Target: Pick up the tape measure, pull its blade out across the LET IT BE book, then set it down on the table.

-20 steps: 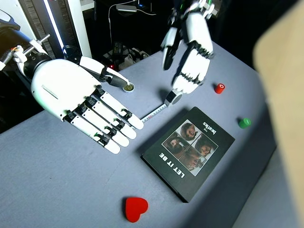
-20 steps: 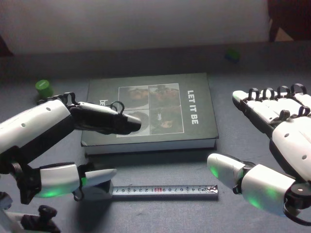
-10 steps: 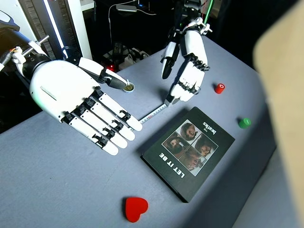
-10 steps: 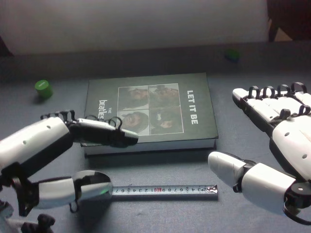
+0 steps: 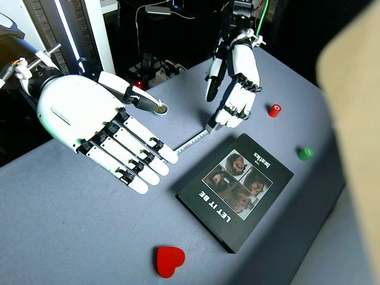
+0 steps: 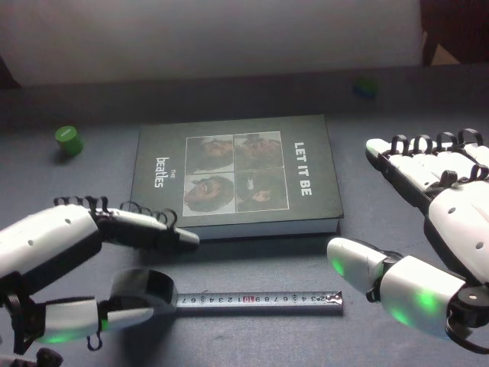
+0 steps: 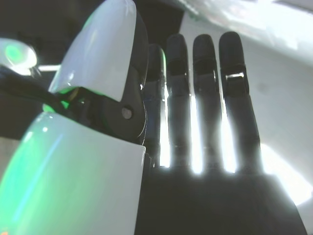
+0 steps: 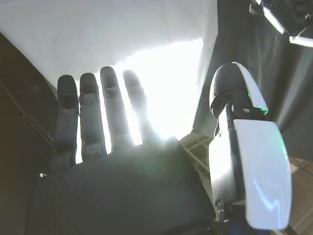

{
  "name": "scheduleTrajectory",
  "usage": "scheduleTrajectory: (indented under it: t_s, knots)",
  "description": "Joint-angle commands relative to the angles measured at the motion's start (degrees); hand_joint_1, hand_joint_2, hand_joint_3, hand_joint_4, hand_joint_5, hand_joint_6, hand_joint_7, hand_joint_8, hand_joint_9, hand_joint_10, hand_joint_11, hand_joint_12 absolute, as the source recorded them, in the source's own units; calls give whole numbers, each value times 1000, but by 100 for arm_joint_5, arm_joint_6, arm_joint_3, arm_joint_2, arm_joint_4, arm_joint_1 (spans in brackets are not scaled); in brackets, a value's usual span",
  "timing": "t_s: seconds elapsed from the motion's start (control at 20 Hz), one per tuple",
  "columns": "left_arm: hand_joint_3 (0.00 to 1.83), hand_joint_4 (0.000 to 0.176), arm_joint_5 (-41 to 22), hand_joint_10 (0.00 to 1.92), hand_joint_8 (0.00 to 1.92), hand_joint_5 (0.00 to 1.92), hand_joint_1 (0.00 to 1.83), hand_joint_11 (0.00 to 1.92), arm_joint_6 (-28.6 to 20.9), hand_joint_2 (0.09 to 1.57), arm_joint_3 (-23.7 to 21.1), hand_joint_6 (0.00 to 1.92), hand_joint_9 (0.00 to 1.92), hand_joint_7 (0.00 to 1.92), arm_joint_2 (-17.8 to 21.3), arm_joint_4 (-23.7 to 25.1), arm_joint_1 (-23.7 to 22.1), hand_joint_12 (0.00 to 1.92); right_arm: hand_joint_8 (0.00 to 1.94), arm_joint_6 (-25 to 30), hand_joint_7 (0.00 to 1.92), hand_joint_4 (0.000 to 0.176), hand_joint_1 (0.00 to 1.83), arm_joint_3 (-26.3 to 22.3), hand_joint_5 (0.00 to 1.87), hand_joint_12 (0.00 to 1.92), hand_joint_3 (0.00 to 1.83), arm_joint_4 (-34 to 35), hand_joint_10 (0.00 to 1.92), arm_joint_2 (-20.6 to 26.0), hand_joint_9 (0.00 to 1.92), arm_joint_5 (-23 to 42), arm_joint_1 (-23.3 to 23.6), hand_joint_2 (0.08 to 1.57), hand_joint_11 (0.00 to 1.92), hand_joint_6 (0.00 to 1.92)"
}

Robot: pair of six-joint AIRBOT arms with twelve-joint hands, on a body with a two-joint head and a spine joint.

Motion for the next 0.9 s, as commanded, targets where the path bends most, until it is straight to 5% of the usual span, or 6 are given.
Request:
scheduleTrajectory:
  t_s: [0.0, 0.85]
  knots:
    - [1, 0, -555, 5, 5, 696, 1212, 505, -66, 1094, 41, 5, 680, 738, -44, -43, -22, 473, 1, 61, 158, 0, 43, -29, 116, 542, 2, -540, 1, -6, 135, -447, 29, 1153, 0, 3]
    - [1, 0, -268, 0, 1, 697, 1219, 503, 126, 1098, 223, 1, 672, 744, -241, 21, -15, 482, 0, 86, 172, 0, 57, -29, 111, 561, 0, -597, 1, -16, 145, -463, 35, 1153, 0, 1]
